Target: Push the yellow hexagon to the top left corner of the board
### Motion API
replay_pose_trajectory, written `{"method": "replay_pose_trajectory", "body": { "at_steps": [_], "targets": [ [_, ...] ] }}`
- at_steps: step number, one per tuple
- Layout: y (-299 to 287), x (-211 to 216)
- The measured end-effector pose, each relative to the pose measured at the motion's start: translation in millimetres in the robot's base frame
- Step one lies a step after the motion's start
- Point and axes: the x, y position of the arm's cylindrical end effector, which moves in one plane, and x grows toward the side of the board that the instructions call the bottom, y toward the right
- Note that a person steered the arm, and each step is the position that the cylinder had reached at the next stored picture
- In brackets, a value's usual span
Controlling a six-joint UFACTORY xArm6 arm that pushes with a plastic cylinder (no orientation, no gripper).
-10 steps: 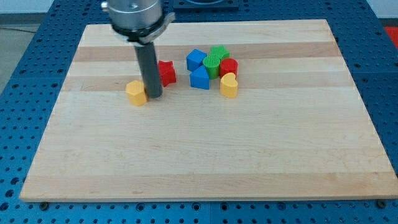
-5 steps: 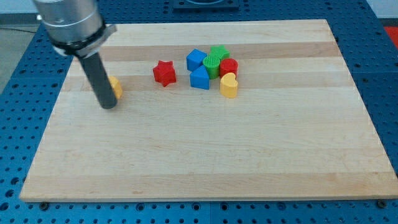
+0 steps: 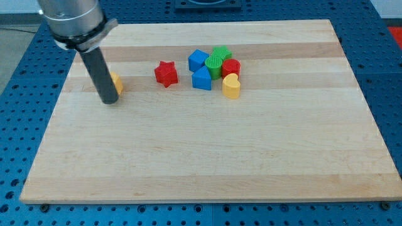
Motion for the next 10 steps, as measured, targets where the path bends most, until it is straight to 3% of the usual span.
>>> {"method": "replay_pose_trajectory", "body": {
  "at_steps": [3,6,8,10],
  "targets": [
    [2.8,-60.6],
    [42.2,-80.2],
    [-2.3,-121.9],
    [-30.1,-119.0]
  ]
}}
